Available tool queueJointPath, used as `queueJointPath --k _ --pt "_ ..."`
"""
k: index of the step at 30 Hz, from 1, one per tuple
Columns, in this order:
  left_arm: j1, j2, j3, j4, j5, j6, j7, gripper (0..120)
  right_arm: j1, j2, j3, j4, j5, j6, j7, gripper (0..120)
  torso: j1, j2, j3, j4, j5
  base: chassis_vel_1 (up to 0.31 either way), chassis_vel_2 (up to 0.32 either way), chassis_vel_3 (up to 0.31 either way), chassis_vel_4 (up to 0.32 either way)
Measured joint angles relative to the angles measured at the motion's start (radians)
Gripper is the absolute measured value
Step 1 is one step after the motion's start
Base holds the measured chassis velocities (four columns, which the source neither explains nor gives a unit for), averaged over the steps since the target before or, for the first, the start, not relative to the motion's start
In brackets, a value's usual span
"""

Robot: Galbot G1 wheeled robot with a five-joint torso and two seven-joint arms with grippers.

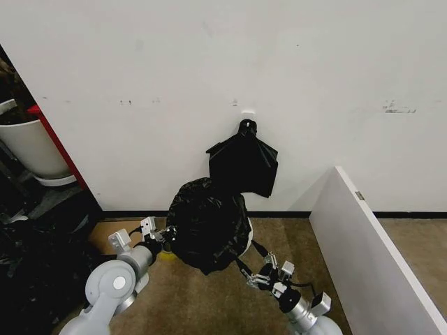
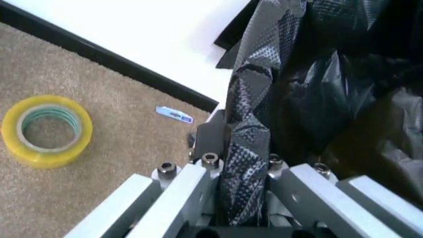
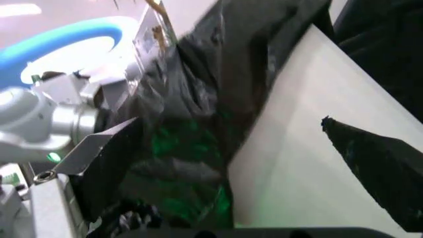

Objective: Place the garbage bag over the trash bin.

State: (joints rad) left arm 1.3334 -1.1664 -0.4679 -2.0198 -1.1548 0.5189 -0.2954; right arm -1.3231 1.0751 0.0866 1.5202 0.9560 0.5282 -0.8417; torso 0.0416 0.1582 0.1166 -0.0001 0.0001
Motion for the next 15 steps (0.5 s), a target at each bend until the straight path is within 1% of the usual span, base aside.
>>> queueJointPath --k 5,7,9,12,13,15 --pt "0.0 -0.002 0.007 0.0 0.008 0.0 0.001 0 0.023 0.006 0.03 -0.063 -0.055 0.017 -0.004 100 0.0 0.0 0.0 0.0 0.0001 0.0 0.0 0.0 0.0" --pt "0.0 0.002 0.01 0.0 0.02 -0.004 0.006 0 0.032 0.007 0.063 -0.098 -0.099 0.03 -0.023 100 0.0 0.0 0.0 0.0 0.0 0.0 0.0 0.0 0.0" --pt "0.001 0.006 0.013 0.003 0.041 -0.015 0.021 0 0.035 0.007 0.083 -0.109 -0.106 0.033 -0.049 100 0.0 0.0 0.0 -0.0001 0.0001 0.0 0.0 0.0 0.0" --pt "0.006 0.025 0.022 0.027 0.14 -0.085 0.121 0 0.046 0.008 0.17 -0.132 -0.103 0.024 -0.202 100 0.0 0.0 0.0 -0.0001 0.0002 0.0 0.0 0.0 0.0" --pt "0.006 0.033 0.024 0.042 0.162 -0.113 0.159 0 0.053 0.007 0.219 -0.14 -0.111 0.018 -0.266 100 0.0 0.0 0.0 0.0001 0.0001 0.0 0.0 0.0 0.0" --pt "0.0 0.051 0.025 0.096 0.199 -0.203 0.246 0 0.058 0.003 0.291 -0.14 -0.132 0.014 -0.328 100 0.0 0.0 0.0 -0.0001 -0.0003 0.0 0.0 0.0 0.0"
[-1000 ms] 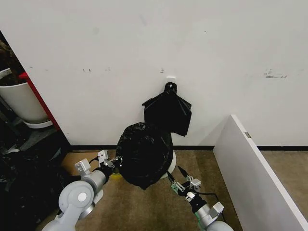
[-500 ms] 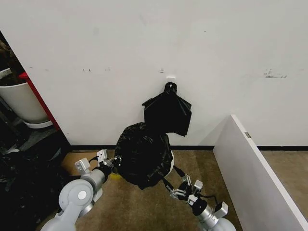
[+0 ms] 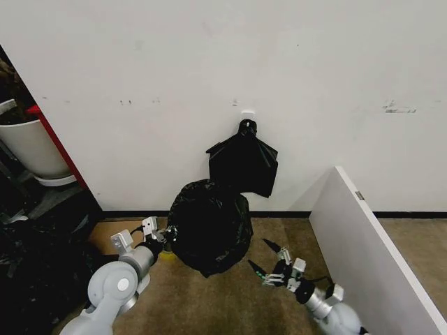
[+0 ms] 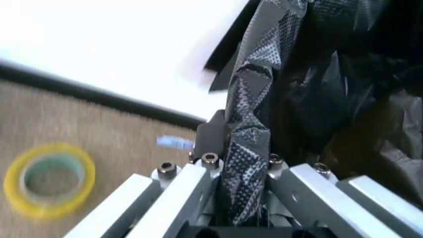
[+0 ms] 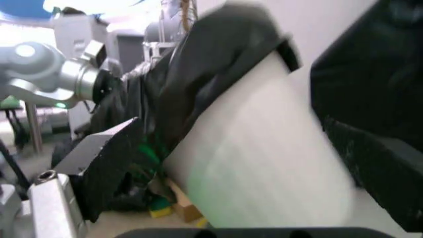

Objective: Place the garbage bag over the trash bin.

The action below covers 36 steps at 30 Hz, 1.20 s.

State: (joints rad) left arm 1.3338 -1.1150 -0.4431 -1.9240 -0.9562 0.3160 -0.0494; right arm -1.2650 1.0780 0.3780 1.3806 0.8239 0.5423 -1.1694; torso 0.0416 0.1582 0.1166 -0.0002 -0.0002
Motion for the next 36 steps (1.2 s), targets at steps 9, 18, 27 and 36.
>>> queueJointPath --k 9,18,27,36 --pt "-0.016 0.016 -0.009 0.304 0.101 -0.455 0.541 0 -0.061 -0.031 -0.077 0.26 0.116 0.005 0.45 100 0.0 0.0 0.0 0.0 0.0001 0.0 0.0 0.0 0.0" --pt "-0.031 -0.015 -0.015 0.494 0.09 -0.81 0.807 0 -0.103 -0.043 -0.139 0.472 0.081 -0.13 0.679 100 0.0 0.0 0.0 0.0001 -0.0001 0.0 0.0 0.0 0.0" --pt "-0.019 -0.014 -0.033 0.468 0.069 -0.844 0.863 0 -0.144 -0.069 -0.164 0.574 -0.071 -0.317 0.757 100 0.0 0.0 0.0 0.0 0.0001 0.0 0.0 0.0 0.0" --pt "0.01 -0.018 -0.005 0.385 0.157 -0.717 0.657 0 -0.135 -0.044 -0.191 0.664 -0.09 -0.402 1.151 100 0.0 0.0 0.0 -0.0001 0.0 0.0 0.0 0.0 0.0"
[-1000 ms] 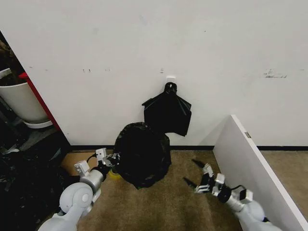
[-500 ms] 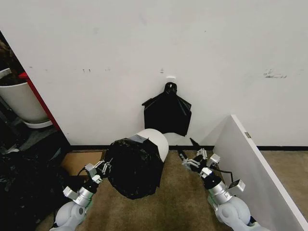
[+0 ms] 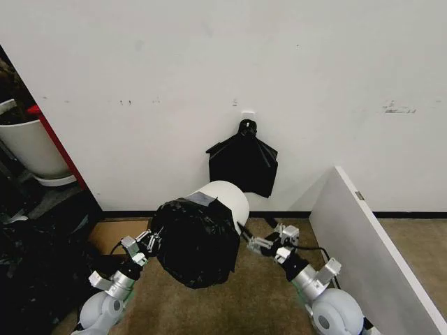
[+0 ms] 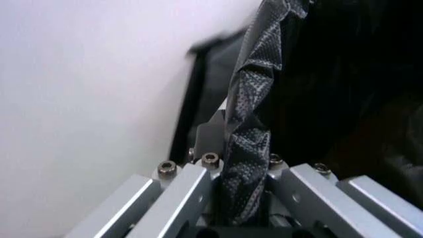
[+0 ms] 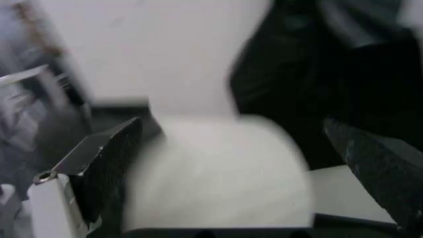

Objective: Place the garbage bag over the trash bin.

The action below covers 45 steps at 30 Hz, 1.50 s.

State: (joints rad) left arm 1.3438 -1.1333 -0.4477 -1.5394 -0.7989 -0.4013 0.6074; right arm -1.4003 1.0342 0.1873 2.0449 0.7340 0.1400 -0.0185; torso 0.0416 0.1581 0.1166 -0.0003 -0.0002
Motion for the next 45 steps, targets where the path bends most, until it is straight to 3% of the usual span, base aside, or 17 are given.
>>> queueJointPath --k 2,4,9,10,12,17,21,23,25,30,45 --pt "0.011 0.005 0.023 -0.033 0.022 0.065 -0.098 0 0.004 0.011 -0.001 0.007 -0.006 0.016 0.06 100 0.0 0.0 0.0 0.0003 0.0002 0.0 0.0 0.0 0.0" --pt "0.014 0.006 0.028 -0.044 0.027 0.086 -0.122 0 0.004 0.014 0.0 0.008 -0.012 0.023 0.07 100 0.0 0.0 0.0 0.0003 0.0002 0.0 0.0 0.0 0.0" --pt "0.04 0.001 0.06 -0.186 0.037 0.306 -0.41 0 -0.013 0.038 0.006 0.013 -0.12 0.113 0.08 100 0.0 0.0 0.0 0.0 0.0001 0.0 0.0 0.0 0.0" --pt "0.043 -0.003 0.062 -0.234 0.018 0.387 -0.492 0 -0.02 0.042 0.006 0.016 -0.145 0.13 0.071 100 0.0 0.0 0.0 0.0001 0.0002 0.0 0.0 0.0 0.0" --pt "0.044 -0.006 0.063 -0.262 0.003 0.434 -0.536 0 -0.023 0.044 0.006 0.017 -0.16 0.139 0.068 100 0.0 0.0 0.0 0.0002 0.0003 0.0 0.0 0.0 0.0" --pt "0.046 -0.024 0.076 -0.404 -0.089 0.716 -0.779 0 -0.034 0.051 0.006 0.019 -0.195 0.153 0.06 100 0.0 0.0 0.0 0.0 0.0003 0.0 0.0 0.0 0.0" --pt "0.045 -0.028 0.078 -0.434 -0.118 0.783 -0.838 0 -0.035 0.052 0.006 0.019 -0.196 0.152 0.06 100 0.0 0.0 0.0 0.0002 0.0003 0.0 0.0 0.0 0.0" --pt "0.042 -0.035 0.084 -0.483 -0.168 0.931 -0.962 0 -0.035 0.052 0.005 0.014 -0.197 0.149 0.061 100 0.0 0.0 0.0 0.0001 0.0003 0.0 0.0 0.0 0.0" --pt "0.033 -0.046 0.094 -0.493 -0.204 1.017 -1.063 0 -0.033 0.053 0.002 0.004 -0.197 0.146 0.061 100 0.0 0.0 0.0 0.0002 0.0002 0.0 0.0 0.0 0.0" --pt "0.014 -0.064 0.103 -0.444 -0.218 1.032 -1.127 0 -0.029 0.055 -0.005 -0.006 -0.197 0.144 0.061 100 0.0 0.0 0.0 0.0002 0.0004 0.0 0.0 0.0 0.0" --pt "-0.02 -0.136 0.112 -0.34 -0.209 0.993 -1.137 0 -0.022 0.055 -0.019 -0.019 -0.195 0.125 0.058 100 0.0 0.0 0.0 0.0001 0.0003 0.0 0.0 0.0 0.0"
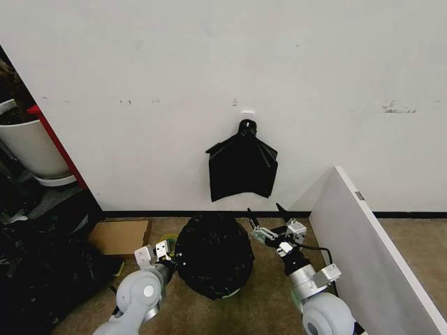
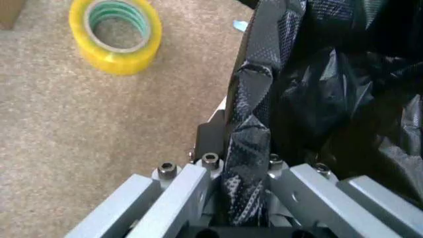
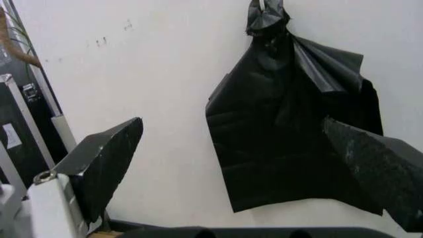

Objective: Place the garbage bag over the trash bin.

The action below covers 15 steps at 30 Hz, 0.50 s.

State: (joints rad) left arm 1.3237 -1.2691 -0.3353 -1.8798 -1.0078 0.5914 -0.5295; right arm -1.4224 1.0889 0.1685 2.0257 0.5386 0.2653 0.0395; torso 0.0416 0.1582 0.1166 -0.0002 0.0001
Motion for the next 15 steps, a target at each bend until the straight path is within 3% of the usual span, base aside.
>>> queueJointPath --k 3,9,15 --pt "0.0 -0.001 0.002 0.003 0.011 -0.003 -0.001 0 0.001 0.0 0.0 0.0 0.001 -0.002 0.0 100 0.0 0.0 0.0 0.0001 0.0 0.0 0.0 0.0 0.0" --pt "0.003 0.003 0.004 0.0 0.035 -0.009 0.003 29 0.003 0.0 -0.003 -0.002 0.007 -0.01 0.001 100 0.0 0.0 0.0 0.0001 0.0 0.0 0.0 0.0 0.0" --pt "0.007 0.005 0.004 -0.011 0.042 -0.009 0.008 47 0.003 0.0 -0.004 -0.002 0.008 -0.012 0.001 100 0.0 0.0 0.0 0.0 -0.0001 0.0 0.0 0.0 0.0"
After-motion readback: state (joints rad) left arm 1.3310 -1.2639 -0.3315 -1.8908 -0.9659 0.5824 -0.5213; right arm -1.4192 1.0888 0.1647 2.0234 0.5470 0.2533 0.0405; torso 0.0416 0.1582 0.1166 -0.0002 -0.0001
